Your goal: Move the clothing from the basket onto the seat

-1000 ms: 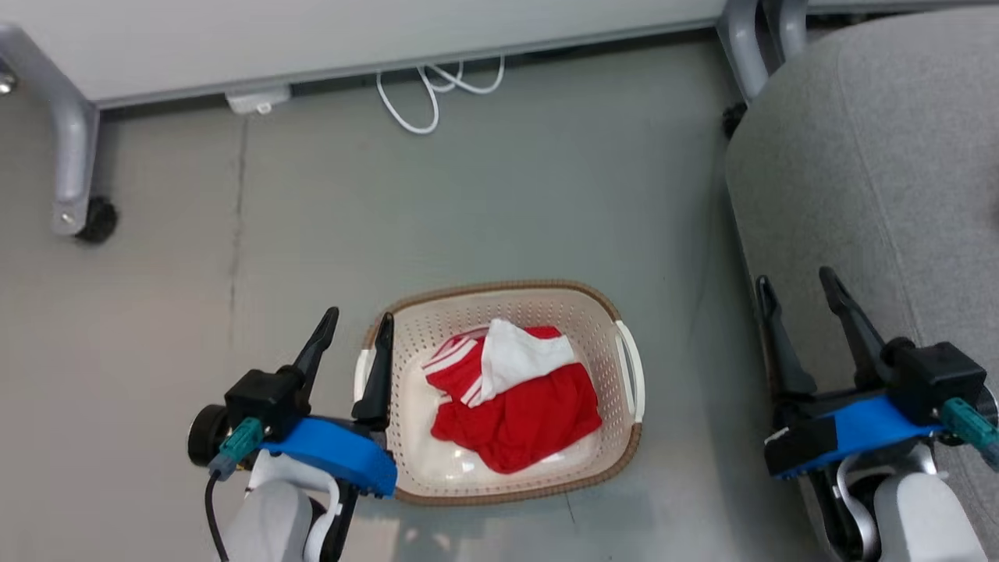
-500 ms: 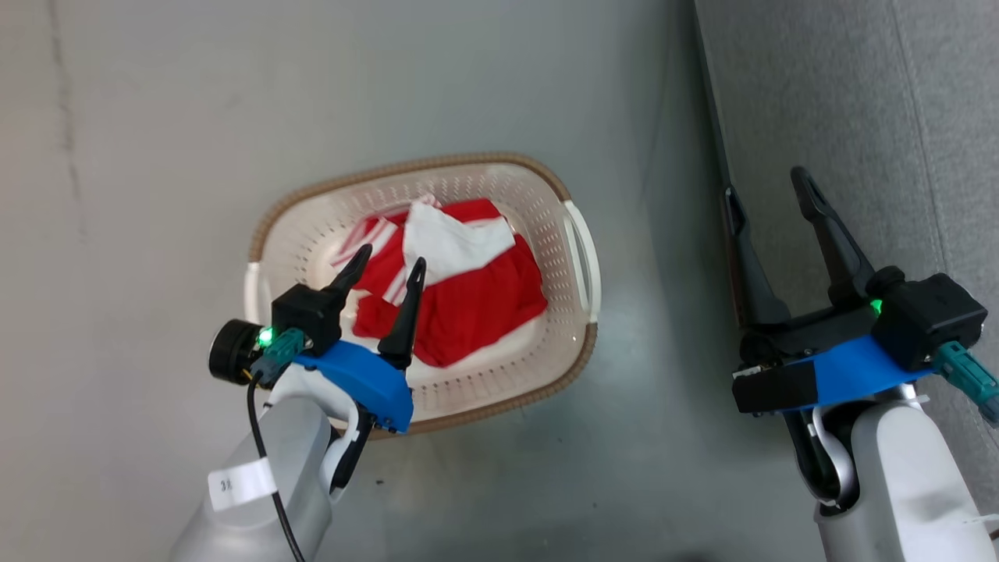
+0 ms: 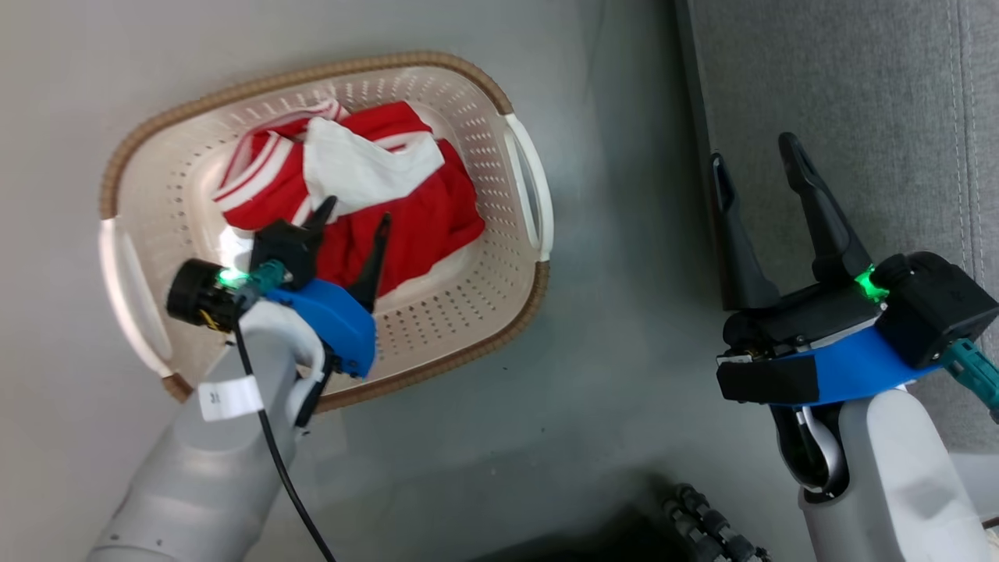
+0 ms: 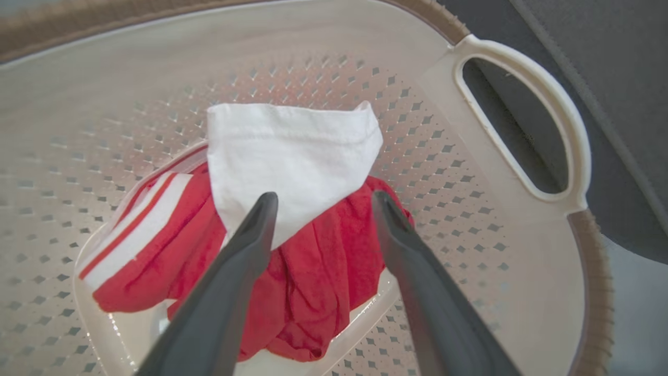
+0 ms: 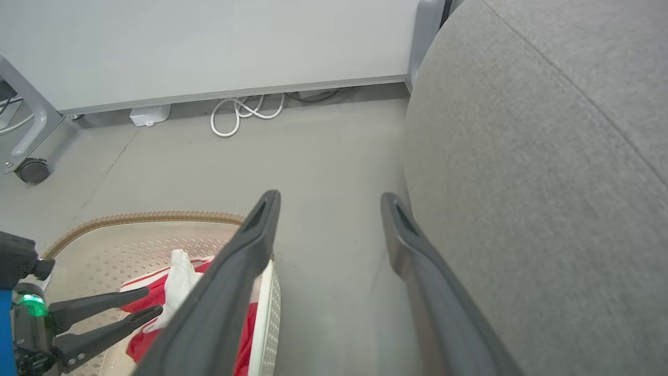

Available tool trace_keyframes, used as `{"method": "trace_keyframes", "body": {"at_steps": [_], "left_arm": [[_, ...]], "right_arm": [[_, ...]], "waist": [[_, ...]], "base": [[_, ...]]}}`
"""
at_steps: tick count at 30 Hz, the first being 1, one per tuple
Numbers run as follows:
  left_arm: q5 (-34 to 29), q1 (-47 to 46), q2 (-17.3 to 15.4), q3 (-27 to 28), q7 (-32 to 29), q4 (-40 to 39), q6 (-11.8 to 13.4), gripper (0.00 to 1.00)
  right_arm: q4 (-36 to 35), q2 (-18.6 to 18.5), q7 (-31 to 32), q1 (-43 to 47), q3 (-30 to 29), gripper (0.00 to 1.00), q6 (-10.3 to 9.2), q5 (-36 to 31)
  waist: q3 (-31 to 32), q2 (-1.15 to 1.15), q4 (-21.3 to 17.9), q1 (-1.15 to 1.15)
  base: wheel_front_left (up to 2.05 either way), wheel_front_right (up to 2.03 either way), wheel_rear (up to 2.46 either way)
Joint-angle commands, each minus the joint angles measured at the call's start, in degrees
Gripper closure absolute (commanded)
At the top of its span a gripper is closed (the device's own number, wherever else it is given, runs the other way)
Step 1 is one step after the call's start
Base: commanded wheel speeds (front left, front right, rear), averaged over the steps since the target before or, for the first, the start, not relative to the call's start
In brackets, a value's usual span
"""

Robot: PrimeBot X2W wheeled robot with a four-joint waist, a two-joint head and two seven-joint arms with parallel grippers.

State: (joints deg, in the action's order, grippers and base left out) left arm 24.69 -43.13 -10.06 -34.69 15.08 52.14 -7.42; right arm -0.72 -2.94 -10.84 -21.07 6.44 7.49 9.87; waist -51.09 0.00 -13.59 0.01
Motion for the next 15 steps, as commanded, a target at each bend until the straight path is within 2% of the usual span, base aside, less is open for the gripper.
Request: {"method": "trace_keyframes", "body": {"at_steps": [1, 10, 15], "left_arm": [[-0.39, -1.6, -0.7, 0.17, 0.14, 0.93, -0.05, 0.0], [-1.59, -6.28, -1.2, 2.45, 0.14, 6.19, 2.55, 0.0], [-2.41, -8.43, -1.53, 4.08, 0.14, 8.01, 6.67, 0.0]], "right_arm": [[-0.24, 0.07, -0.63, -1.39, 0.3, 0.0, 0.01, 0.6], [0.02, 0.08, -2.08, -1.3, 2.07, 0.0, 0.01, 2.4], [0.4, 0.08, -2.73, -1.3, 2.87, 0.0, 0.01, 2.91]], "waist": [[-1.93, 0.0, -1.66, -0.01], [-5.56, 0.0, -3.39, -0.01], [-6.74, 0.0, -3.78, -0.01]], "base": [[0.0, 0.0, 0.0], [0.0, 0.0, 0.0], [0.0, 0.0, 0.0]]}}
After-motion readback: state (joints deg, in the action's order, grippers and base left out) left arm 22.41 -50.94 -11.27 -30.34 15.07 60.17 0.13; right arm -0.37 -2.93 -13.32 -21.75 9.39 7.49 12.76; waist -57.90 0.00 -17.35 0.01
